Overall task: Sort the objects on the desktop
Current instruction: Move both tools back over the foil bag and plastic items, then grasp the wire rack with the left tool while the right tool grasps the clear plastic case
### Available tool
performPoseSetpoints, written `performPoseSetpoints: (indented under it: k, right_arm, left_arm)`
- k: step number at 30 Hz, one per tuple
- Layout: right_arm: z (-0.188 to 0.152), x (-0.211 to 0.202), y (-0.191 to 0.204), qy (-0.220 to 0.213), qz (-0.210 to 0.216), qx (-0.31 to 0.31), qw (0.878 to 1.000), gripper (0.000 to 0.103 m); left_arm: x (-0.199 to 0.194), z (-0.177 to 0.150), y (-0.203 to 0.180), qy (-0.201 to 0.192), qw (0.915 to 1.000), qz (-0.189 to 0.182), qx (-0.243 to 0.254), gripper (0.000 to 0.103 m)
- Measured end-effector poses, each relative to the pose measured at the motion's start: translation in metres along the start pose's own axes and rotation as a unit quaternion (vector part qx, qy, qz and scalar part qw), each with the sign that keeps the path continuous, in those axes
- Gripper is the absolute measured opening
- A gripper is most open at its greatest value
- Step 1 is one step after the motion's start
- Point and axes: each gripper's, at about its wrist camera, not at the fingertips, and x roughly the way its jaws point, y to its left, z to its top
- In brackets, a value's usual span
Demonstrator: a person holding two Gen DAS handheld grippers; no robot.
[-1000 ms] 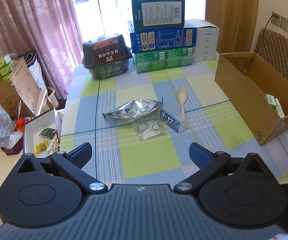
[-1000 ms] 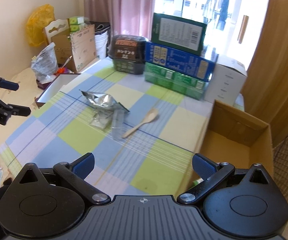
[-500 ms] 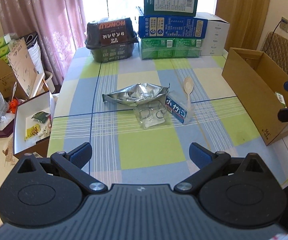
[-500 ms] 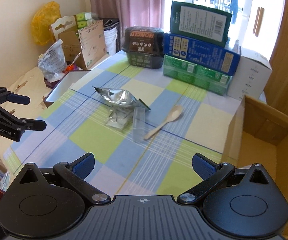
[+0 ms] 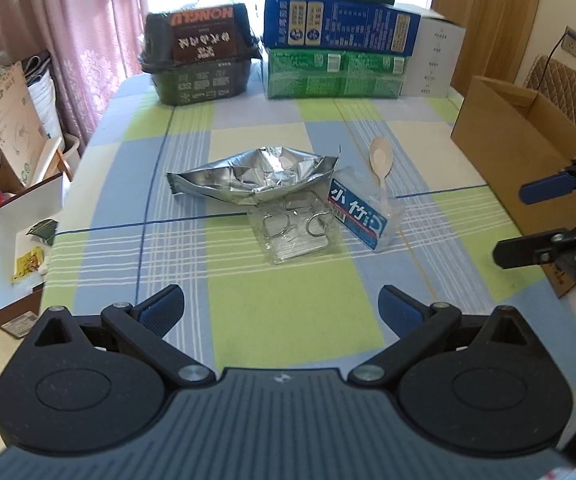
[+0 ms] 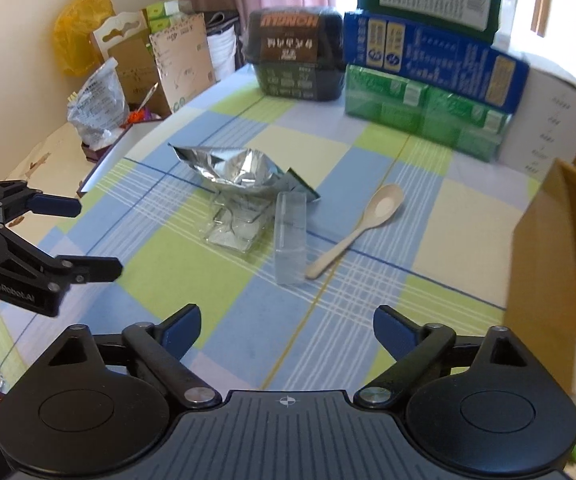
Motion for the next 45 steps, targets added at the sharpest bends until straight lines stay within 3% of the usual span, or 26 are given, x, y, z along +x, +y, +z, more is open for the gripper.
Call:
performPoseSetpoints:
  k: [10, 21, 31, 45]
  right_arm:
    - [0.019, 0.058, -0.010, 0.021, 0.006, -0.007, 1.000, 0.063]
    - [0.038, 0.102, -0.010, 0.025, 0.010, -0.020, 0.999, 0.048]
    - [0.045, 0.129, -0.017, 0.036, 0.013, -0.018, 0.999, 0.029]
    - [0.039, 0.123, -0.030, 0.025, 0.009, -0.012, 1.000, 0.028]
  left_arm:
    - [0.053, 0.016, 0.009, 0.004, 0.9996, -0.015, 0.024, 0.101]
    - [0.092, 0.022, 0.018, 0.006, 0.9988, -0.037, 0.032, 0.101]
    - [0.116, 0.024, 0.010, 0.004, 0.9979, -0.051, 0.039, 0.101]
    - [0.138, 0.038, 0.005, -0.009, 0.9983, -0.054, 0.021, 0.099]
